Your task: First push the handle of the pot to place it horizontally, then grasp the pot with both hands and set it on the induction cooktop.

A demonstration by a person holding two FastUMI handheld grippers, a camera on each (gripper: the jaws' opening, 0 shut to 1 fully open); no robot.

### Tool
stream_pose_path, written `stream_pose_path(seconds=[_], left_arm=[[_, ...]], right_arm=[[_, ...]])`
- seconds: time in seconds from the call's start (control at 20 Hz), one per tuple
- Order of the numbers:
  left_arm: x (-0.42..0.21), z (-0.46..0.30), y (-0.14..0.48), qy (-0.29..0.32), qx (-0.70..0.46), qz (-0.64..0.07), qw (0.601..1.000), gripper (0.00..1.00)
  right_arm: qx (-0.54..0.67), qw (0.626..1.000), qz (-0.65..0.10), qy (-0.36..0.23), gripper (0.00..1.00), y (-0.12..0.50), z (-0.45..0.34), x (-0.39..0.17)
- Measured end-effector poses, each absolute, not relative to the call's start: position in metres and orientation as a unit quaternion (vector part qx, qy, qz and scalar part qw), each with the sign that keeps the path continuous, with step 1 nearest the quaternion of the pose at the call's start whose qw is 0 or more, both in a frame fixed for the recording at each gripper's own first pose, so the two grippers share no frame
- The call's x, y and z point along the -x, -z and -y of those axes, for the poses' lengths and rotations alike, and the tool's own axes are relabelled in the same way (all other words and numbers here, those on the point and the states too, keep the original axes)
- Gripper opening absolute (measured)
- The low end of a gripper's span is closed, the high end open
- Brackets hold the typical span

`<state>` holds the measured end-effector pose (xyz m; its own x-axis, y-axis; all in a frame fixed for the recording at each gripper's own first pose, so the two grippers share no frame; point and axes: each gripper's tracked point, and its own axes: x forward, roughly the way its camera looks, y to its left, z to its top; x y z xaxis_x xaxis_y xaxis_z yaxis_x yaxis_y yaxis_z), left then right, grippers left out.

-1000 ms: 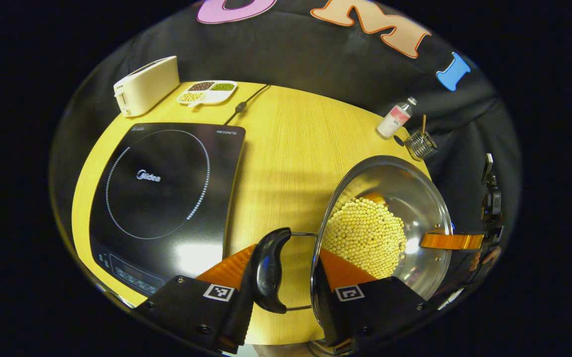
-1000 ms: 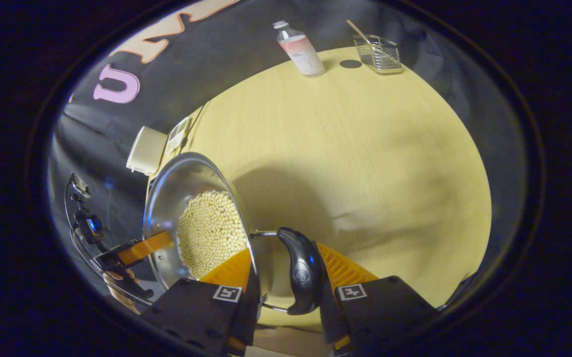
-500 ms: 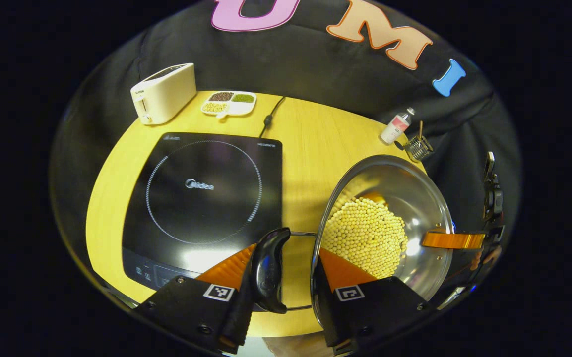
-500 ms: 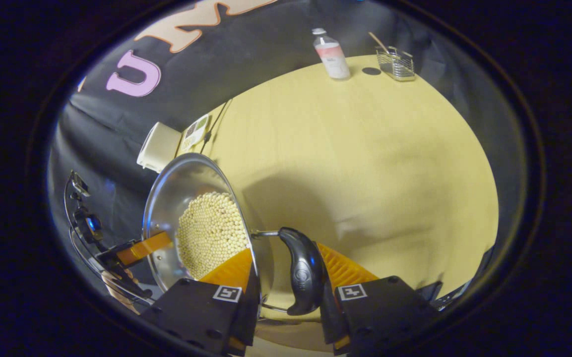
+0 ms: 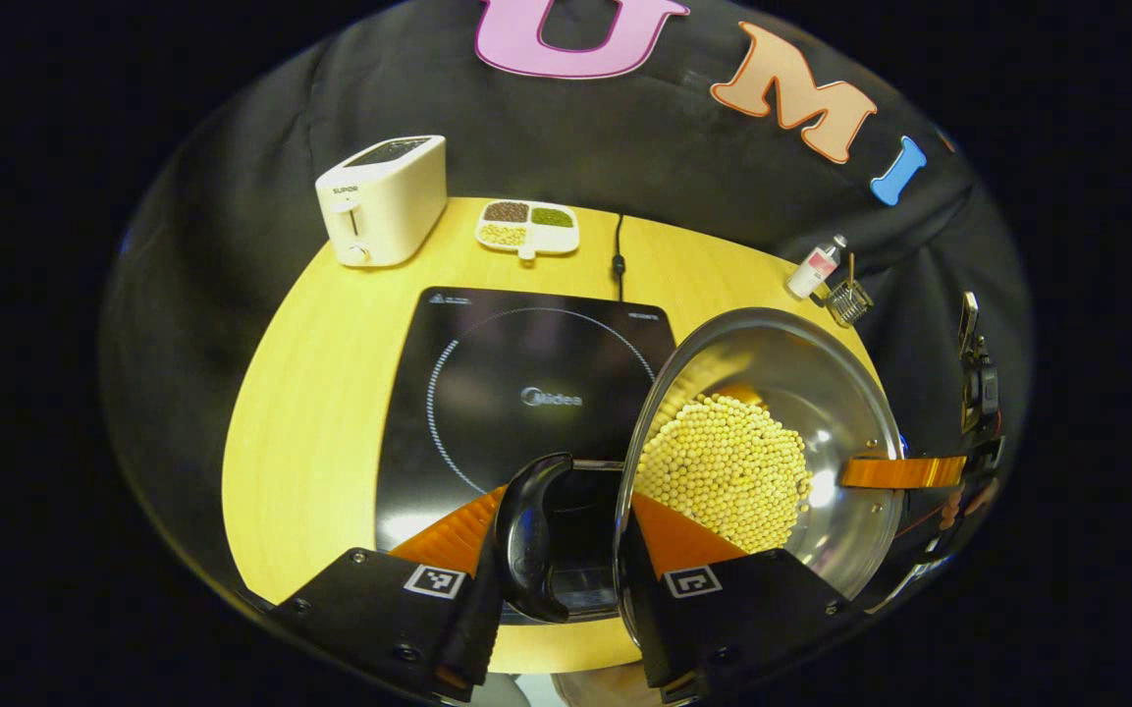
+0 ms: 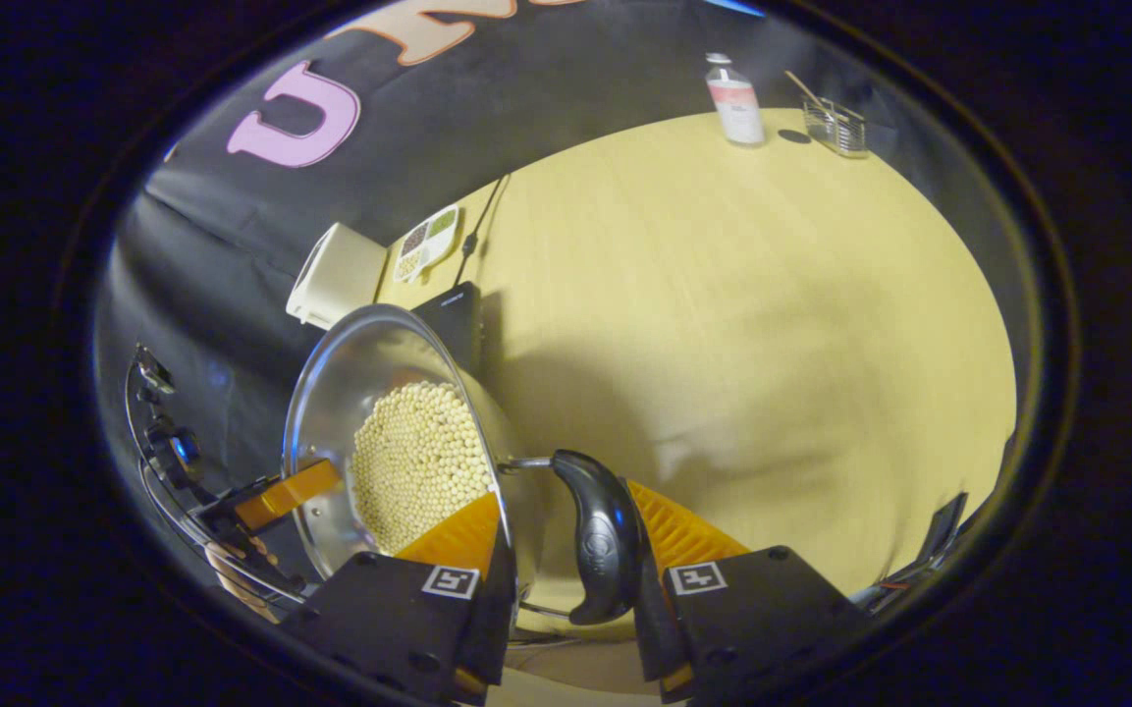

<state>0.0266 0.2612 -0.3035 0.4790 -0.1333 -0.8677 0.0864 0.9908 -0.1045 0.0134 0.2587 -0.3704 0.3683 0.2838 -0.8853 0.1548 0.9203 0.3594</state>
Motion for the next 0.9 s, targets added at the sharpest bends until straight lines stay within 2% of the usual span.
stream_pose_path(seconds=[0.55, 0.6, 0.65, 0.75, 0.8, 0.9], left_arm=[[-0.079, -0.339, 0.314, 0.061, -0.006, -0.468, 0.881, 0.58], [-0.084, -0.343, 0.315, 0.058, -0.008, -0.463, 0.885, 0.59], [-0.089, -0.348, 0.316, 0.055, -0.01, -0.459, 0.887, 0.58], [-0.098, -0.356, 0.318, 0.05, -0.015, -0.452, 0.891, 0.59], [-0.102, -0.36, 0.319, 0.046, -0.017, -0.448, 0.893, 0.58], [-0.109, -0.365, 0.321, 0.043, -0.023, -0.443, 0.895, 0.6]], right_arm=[[-0.192, 0.825, -0.531, -0.035, 0.49, 0.394, -0.337, -0.064], [-0.192, 0.827, -0.527, -0.036, 0.63, 0.396, -0.342, -0.071], [-0.19, 0.829, -0.525, -0.037, 0.48, 0.398, -0.347, -0.077], [-0.188, 0.833, -0.52, -0.039, 0.63, 0.403, -0.355, -0.089], [-0.188, 0.834, -0.518, -0.039, 0.48, 0.406, -0.359, -0.094], [-0.186, 0.836, -0.515, -0.039, 0.48, 0.41, -0.364, -0.103]])
